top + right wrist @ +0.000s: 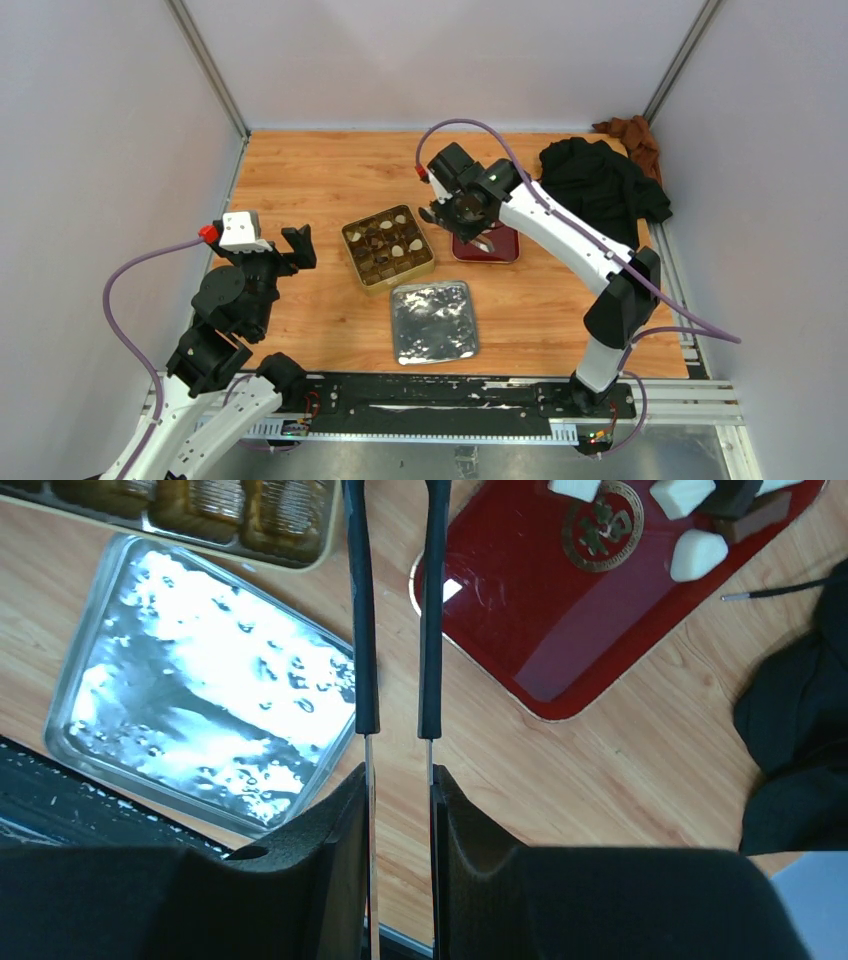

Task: Pack the chocolate
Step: Place the fake chocolate in the packing box.

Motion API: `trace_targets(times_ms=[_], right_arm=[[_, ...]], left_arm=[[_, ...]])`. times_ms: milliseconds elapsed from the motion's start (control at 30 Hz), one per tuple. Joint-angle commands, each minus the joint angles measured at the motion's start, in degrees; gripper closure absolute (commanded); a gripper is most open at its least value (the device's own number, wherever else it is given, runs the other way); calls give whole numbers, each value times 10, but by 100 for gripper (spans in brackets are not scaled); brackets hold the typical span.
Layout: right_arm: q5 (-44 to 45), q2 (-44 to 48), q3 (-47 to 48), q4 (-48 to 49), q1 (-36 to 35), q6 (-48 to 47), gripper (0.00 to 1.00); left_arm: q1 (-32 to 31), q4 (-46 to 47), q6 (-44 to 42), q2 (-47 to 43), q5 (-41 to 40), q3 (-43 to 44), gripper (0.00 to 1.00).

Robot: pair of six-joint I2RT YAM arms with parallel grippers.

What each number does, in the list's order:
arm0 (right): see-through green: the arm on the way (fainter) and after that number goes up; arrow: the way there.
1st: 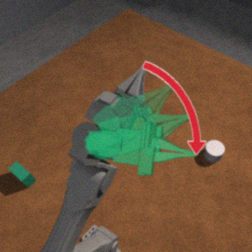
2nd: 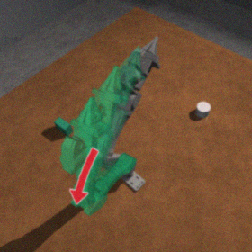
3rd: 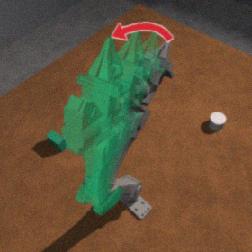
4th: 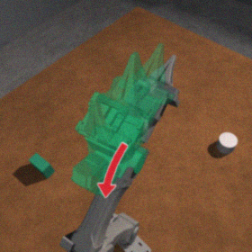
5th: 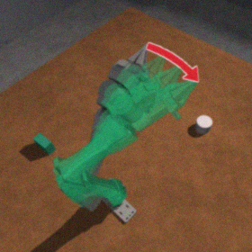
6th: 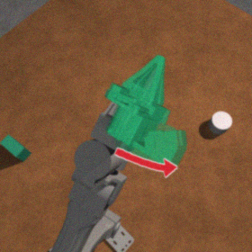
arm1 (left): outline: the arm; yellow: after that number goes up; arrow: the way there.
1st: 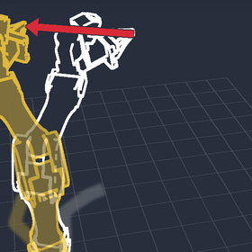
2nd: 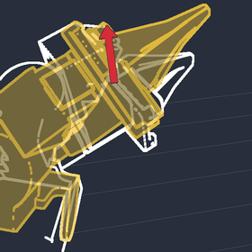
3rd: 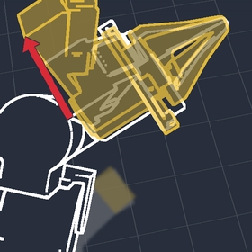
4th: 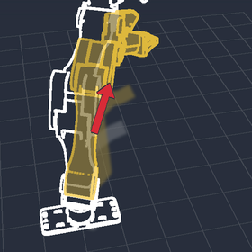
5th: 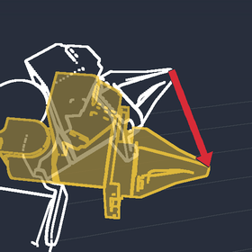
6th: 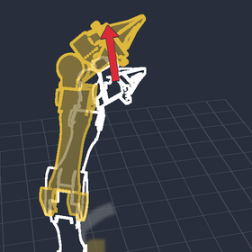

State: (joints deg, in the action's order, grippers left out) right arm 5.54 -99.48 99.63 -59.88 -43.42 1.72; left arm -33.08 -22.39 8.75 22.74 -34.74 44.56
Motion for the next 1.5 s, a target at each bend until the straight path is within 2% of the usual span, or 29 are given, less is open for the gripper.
trace_targets(times_ms=[0, 600, 1067, 1267, 1467], right_arm=[[-6, -11, 34, -15, -38, 7, 89], [-43, -102, 111, -11, -143, 2, 88], [-69, -156, 143, 1, -165, 4, 88], [-65, -171, 150, 1, -167, 3, 83], [-64, -175, 149, 0, -167, 1, 69]], left_arm=[[3, 11, 2, -7, -2, -7, 0], [3, 11, 1, -8, -4, -7, 0], [3, 11, 1, -7, -2, -7, 0], [3, 11, 1, -7, -2, -7, 0], [3, 11, 1, -7, -1, -8, 0]])
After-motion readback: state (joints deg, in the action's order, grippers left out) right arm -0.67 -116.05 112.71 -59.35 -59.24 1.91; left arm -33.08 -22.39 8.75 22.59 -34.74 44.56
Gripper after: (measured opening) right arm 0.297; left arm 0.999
